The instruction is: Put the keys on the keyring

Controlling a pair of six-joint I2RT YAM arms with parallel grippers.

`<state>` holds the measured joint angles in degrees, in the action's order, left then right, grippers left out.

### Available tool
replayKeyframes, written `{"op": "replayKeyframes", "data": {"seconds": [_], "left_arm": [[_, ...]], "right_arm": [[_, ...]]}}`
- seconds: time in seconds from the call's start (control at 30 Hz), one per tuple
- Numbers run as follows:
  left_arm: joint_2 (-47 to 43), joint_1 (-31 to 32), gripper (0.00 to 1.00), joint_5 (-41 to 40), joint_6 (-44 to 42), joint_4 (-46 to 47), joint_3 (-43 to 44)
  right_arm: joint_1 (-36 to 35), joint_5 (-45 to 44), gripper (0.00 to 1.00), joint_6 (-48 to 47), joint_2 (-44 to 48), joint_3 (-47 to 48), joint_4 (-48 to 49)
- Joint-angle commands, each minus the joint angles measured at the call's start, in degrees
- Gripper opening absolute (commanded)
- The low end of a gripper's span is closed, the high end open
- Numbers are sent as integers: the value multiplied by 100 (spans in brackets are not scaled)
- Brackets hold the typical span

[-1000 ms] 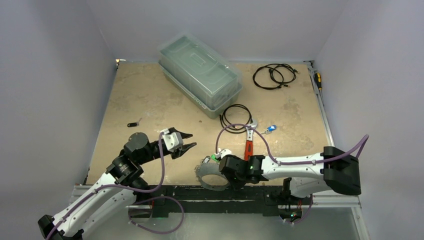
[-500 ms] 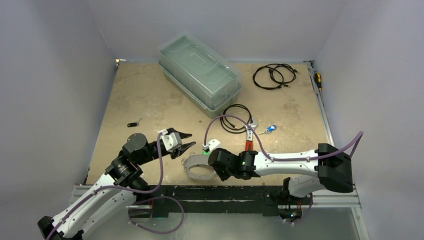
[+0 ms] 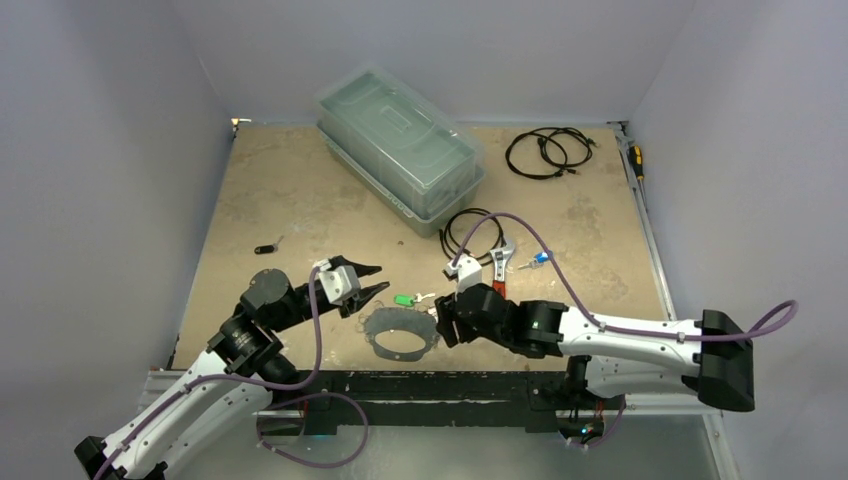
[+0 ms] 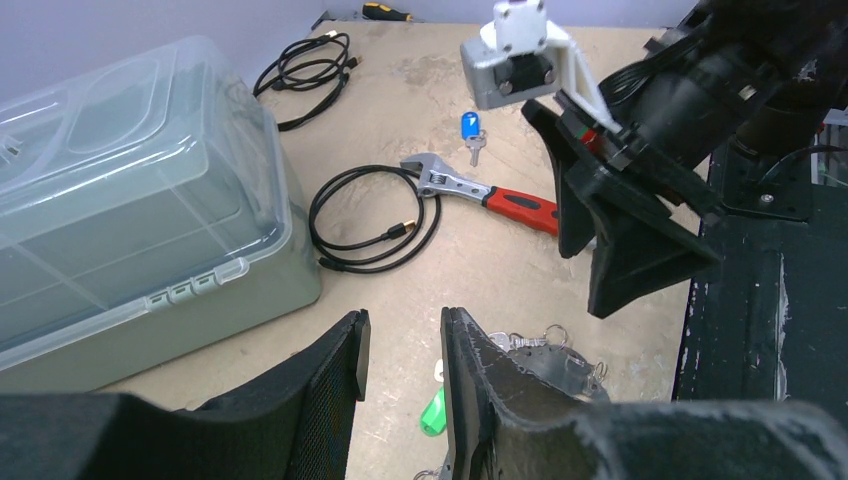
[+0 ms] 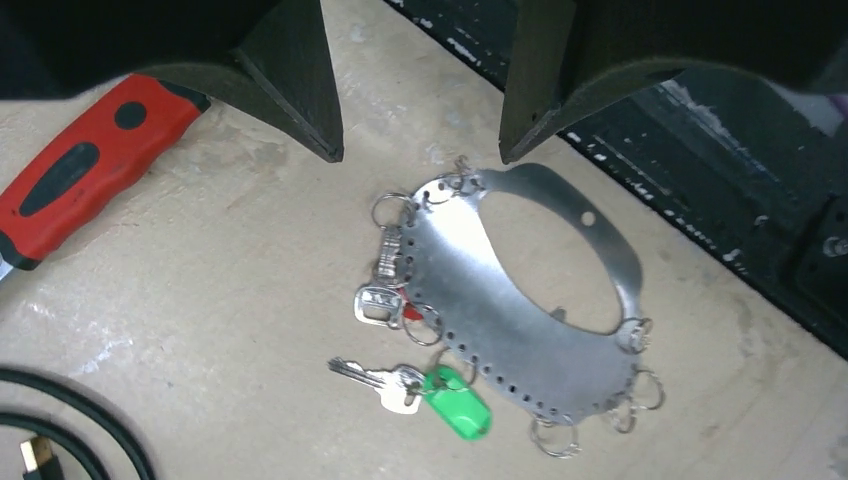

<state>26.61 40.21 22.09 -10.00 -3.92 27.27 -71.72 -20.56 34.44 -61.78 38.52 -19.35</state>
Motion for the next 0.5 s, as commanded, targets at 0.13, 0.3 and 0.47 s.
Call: {"op": "replayKeyframes", "data": {"seconds": [0.13, 0.3, 0.47], "left_arm": [[13, 17, 33, -54, 81, 183, -45], [34, 14, 33, -47, 78, 196, -54], [30, 17, 33, -54, 73, 184, -47]], "right_arm": [[203, 793, 53, 2, -433, -344, 911], [203, 760, 50, 298, -740, -299, 1215], [211, 331, 43, 840, -1313, -45, 1023]]}}
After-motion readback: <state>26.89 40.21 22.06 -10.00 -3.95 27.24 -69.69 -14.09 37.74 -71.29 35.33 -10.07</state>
